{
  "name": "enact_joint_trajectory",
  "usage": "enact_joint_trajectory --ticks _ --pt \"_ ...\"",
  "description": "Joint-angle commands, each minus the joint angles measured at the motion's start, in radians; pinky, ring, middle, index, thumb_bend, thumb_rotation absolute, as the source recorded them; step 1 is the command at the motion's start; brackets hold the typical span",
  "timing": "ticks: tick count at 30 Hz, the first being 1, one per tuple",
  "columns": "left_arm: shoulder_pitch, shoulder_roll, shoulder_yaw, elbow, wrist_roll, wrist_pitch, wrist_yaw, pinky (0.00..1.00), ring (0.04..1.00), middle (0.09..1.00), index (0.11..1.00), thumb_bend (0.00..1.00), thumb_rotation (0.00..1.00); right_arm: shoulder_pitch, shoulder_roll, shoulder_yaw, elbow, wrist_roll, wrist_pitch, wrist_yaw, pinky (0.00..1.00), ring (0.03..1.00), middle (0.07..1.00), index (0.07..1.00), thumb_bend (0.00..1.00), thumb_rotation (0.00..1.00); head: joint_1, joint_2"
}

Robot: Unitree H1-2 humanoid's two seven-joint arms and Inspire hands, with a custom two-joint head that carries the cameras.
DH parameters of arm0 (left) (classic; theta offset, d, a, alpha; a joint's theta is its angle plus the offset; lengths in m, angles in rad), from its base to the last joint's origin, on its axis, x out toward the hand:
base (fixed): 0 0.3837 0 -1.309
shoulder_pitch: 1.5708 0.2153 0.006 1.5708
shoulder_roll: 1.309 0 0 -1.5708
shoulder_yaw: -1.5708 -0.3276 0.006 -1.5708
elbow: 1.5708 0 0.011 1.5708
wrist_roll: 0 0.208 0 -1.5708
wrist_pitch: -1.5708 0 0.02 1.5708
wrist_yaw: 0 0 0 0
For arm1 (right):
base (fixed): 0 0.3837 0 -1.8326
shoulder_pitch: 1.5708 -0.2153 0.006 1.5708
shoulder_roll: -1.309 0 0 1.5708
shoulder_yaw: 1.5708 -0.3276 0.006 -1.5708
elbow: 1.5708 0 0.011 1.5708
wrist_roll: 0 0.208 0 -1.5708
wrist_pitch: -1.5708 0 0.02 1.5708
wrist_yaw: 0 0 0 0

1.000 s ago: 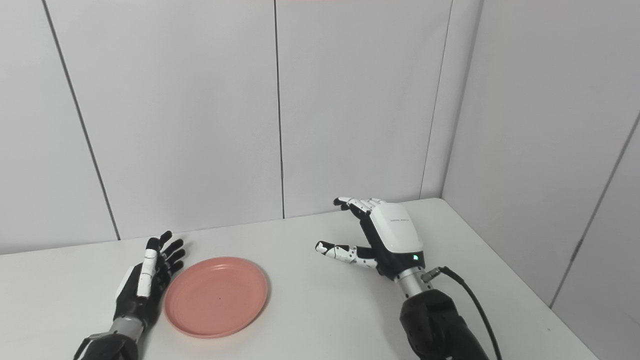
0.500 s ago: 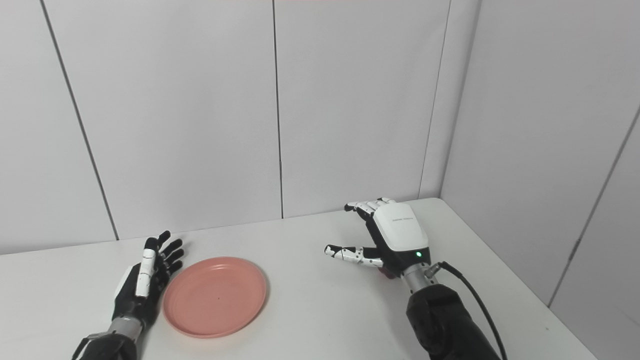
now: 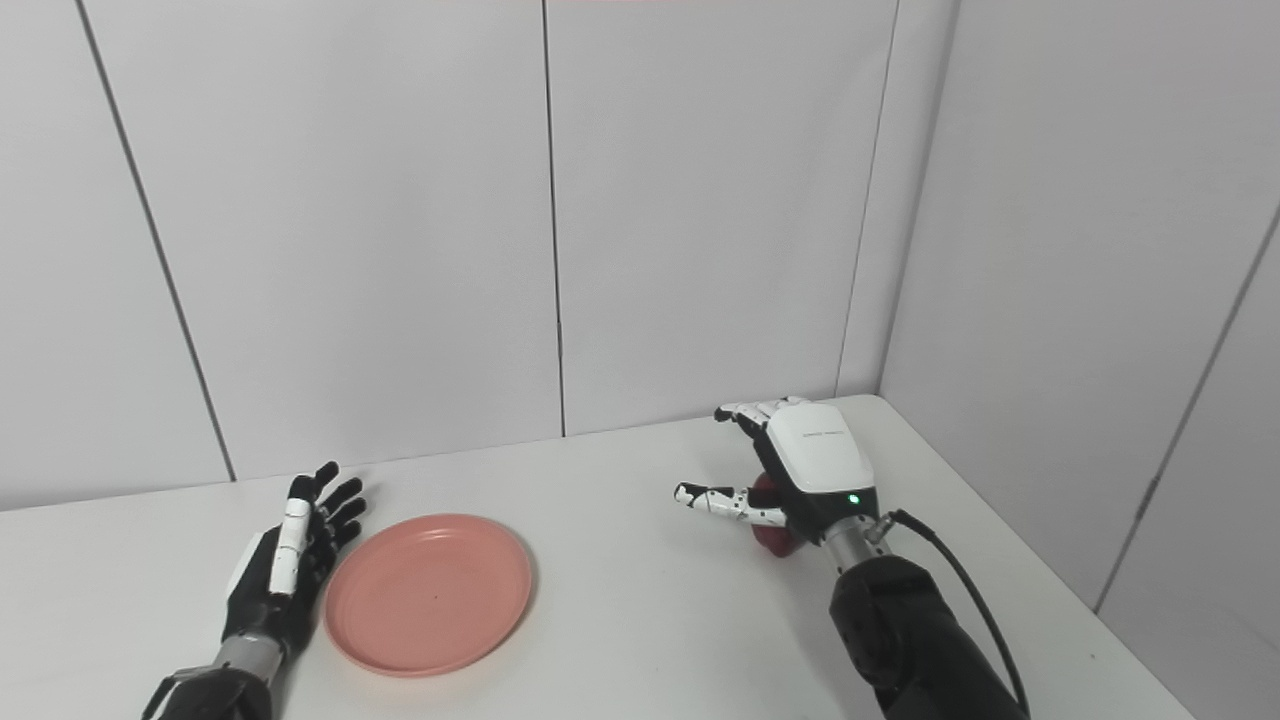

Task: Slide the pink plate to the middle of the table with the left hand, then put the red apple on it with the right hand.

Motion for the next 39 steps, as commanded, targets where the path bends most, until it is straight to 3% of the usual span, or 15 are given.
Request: enact_joint_trajectory --ticks 1,14,32,39 --pt "0.064 0.040 0.008 0.058 0.007 0.080 0.044 0.94 0.913 0.913 0.952 0.81 0.95 -0.060 -0.023 -0.009 -0.001 0.015 0.027 -0.033 0.82 0.757 0.744 0.732 0.87 0.99 0.001 0.001" --pt "0.070 0.044 0.003 0.047 0.012 0.090 0.051 0.93 0.907 0.904 0.939 0.80 0.94 -0.069 -0.032 0.003 0.110 0.039 0.019 -0.093 0.74 0.735 0.737 0.742 0.88 0.98 0.006 0.006" --pt "0.076 0.045 -0.008 0.045 0.025 0.089 0.063 0.93 0.906 0.905 0.936 0.82 0.94 -0.107 -0.042 0.058 0.230 0.062 0.011 -0.151 0.75 0.727 0.731 0.750 0.87 0.99 0.011 0.009" --pt "0.076 0.049 -0.011 0.045 0.026 0.083 0.057 0.94 0.904 0.905 0.940 0.82 0.94 -0.116 -0.045 0.068 0.255 0.075 0.003 -0.162 0.70 0.705 0.714 0.732 0.87 0.94 0.015 0.011"
